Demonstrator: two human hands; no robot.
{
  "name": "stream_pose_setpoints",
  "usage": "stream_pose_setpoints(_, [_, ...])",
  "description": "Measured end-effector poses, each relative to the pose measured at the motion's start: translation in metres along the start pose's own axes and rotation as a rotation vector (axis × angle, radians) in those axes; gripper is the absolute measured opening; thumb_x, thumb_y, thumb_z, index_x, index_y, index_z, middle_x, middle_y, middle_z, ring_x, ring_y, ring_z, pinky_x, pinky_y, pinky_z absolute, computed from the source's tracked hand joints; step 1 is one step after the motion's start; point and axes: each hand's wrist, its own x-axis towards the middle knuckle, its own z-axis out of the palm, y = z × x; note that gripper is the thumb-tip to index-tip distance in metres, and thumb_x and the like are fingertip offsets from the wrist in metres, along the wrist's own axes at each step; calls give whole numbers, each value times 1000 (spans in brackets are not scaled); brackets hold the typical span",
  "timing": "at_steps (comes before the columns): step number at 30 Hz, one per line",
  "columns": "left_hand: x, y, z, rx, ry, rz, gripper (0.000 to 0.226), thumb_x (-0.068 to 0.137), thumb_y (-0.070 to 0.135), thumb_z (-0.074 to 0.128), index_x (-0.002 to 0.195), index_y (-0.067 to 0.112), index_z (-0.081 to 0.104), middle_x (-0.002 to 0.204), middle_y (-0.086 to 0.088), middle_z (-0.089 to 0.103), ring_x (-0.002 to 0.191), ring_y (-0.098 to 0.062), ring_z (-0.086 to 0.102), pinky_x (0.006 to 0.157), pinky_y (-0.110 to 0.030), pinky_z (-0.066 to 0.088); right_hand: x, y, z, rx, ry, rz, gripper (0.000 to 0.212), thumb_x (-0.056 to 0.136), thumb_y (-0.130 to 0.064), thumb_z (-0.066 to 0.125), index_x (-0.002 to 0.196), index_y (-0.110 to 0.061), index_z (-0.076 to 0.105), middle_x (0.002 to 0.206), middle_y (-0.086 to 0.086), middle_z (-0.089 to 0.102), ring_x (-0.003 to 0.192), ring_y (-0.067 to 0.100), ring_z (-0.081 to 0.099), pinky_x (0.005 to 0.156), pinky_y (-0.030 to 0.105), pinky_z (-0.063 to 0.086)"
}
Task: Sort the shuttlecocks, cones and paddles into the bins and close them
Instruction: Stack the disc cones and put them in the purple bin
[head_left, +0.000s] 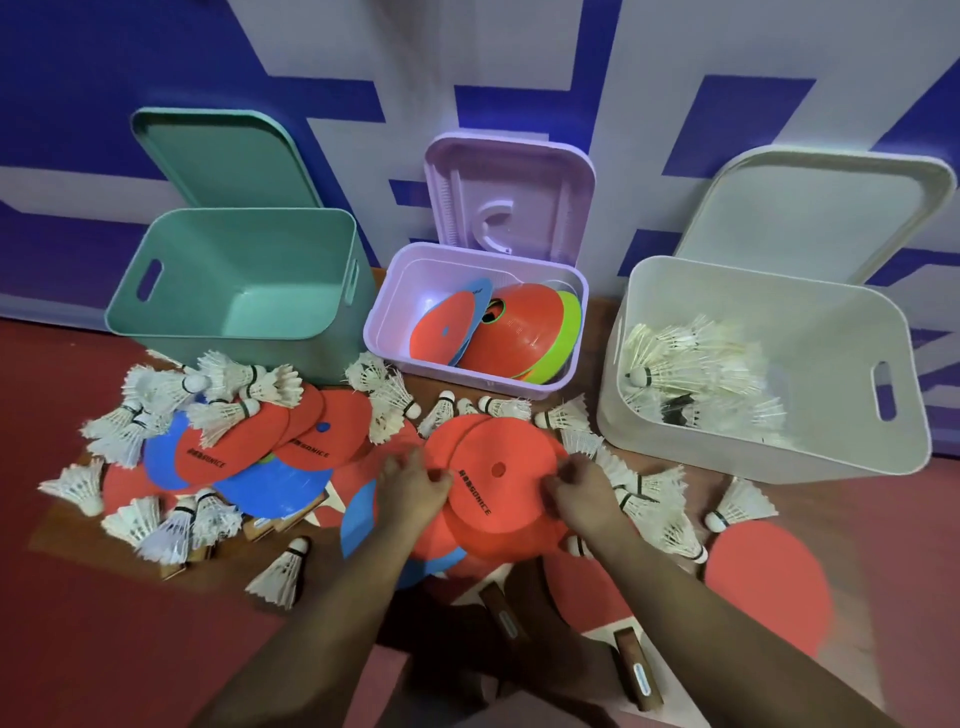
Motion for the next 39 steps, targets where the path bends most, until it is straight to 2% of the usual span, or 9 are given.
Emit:
stream_pose_setpoints(5, [11,-14,2,34,114,-98,67,85,35,66,139,10,35,139,-24,34,130,-42,35,105,-48,37,-2,2,-2,42,16,-71,9,76,-16,59,80,-22,53,77,5,67,73,31,65,73,49,55])
stream_pose_setpoints(9, [19,-23,-2,61,148,-25,70,75,31,80,131,6,46,131,-24,45,122,-40,43,105,-44,38,-6,-3,-4,41,23,-100,15,82,-8,58,81,-22,52,78,3,64,76,29,64,73,45,54])
stream_pose_setpoints(17, [7,-19,-33,-182,63,228,20,81,9,71,101,14,69,97,-5,69,91,-22,63,76,-26,42,-9,-9,-16,143,5,-206,23,87,-2,52,80,-24,53,76,1,61,73,26,60,75,43,50])
stream_pose_setpoints(22, [-28,-12,-70,-375,96,325,21,70,26,63,91,25,61,87,10,65,79,-7,60,76,-28,44,-22,-27,-27,360,-19,-207,17,92,2,49,86,-11,58,69,7,52,65,18,48,64,30,39])
stream_pose_setpoints(25, [-44,-10,-92,-578,145,290,21,74,15,65,93,20,60,75,16,66,66,2,57,70,-20,45,-31,-44,-29,569,-73,-136,23,91,1,48,83,-15,63,69,6,57,64,19,49,59,28,39])
stream_pose_setpoints(27, [-53,-13,-107,-599,138,319,25,77,9,66,96,24,61,80,22,68,75,-3,61,71,-18,47,-38,-57,-27,735,-181,-105,23,93,1,47,90,-12,65,72,12,60,62,23,51,57,32,42])
stream_pose_setpoints(31, [-66,-17,-130,-696,63,358,44,69,18,63,112,30,65,109,1,70,95,-14,65,86,-35,53,-46,-85,-18,879,-323,-69,28,95,-3,45,104,-7,71,86,17,63,64,29,55,56,33,48])
stream_pose_setpoints(34, [-68,-6,-138,-878,-35,353,48,68,17,68,114,31,66,109,-6,71,95,-20,65,89,-41,51,-50,-99,-8,896,-238,5,27,93,-5,50,112,-1,68,99,20,70,77,29,67,65,35,56])
stream_pose_setpoints(39, [-52,14,-141,-968,-270,406,42,80,2,61,116,24,64,104,-16,70,88,-26,64,83,-38,50,-49,-105,4,816,-84,-16,17,91,-8,63,108,-4,61,94,18,69,68,19,67,61,32,56])
